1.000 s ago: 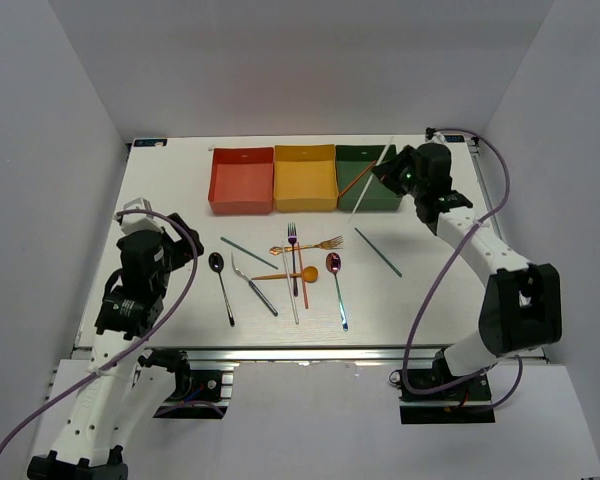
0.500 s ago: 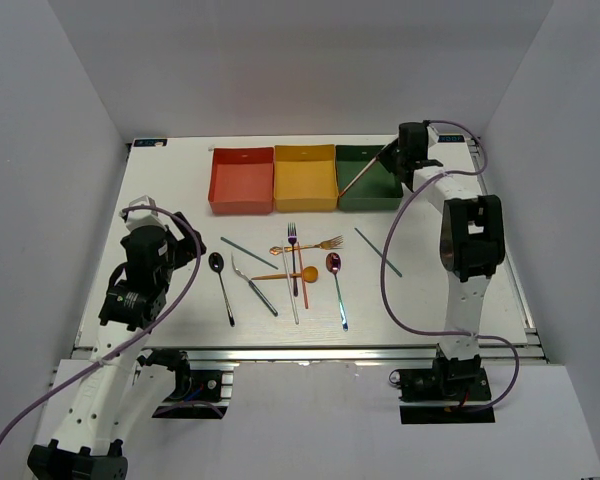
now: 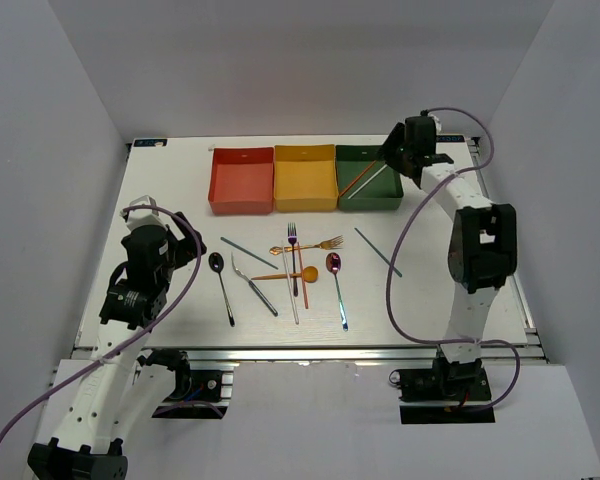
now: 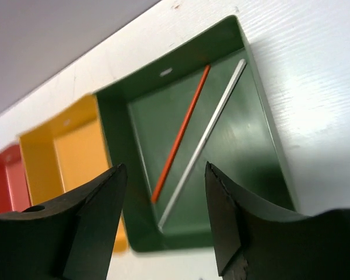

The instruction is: Sort the eating utensils into containers

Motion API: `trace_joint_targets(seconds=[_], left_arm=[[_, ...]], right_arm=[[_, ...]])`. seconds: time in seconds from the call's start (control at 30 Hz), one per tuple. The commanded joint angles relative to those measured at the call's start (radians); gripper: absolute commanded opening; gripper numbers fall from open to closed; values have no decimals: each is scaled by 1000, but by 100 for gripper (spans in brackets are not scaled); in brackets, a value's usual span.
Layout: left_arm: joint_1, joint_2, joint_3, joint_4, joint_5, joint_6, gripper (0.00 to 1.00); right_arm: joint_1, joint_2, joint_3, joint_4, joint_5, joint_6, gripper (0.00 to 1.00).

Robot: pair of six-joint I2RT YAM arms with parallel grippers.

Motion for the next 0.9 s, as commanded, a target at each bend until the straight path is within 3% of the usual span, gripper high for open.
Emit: trace_joint_targets(seconds=[0.0,0.03,0.13,0.2,0.33,0.73,0.87], left_arm=[[-4,-4,6,5,4,8,98],[-5,-4,6,5,5,8,98],[-4,-3,4,6,9,9,98],[-5,0,6,9,10,11,98],[-5,8,6,6,18,12,98],[-4,-4,4,6,12,11,98],[-5,-6,4,6,13,11,98]], right_arm=[[7,-168,-48,-58,-96,-311,61],[7,-185,-89,-104,-174,-367,61],[48,-271,-218,-221,-222,-569,60],[110,-318,-342,-263,-201,-679,59],[207,-306,-403,-352,-14,-774,58],[229,-239,-469,-414,7,-765,54],[224,-151,-464,-463,-19,-748,49]])
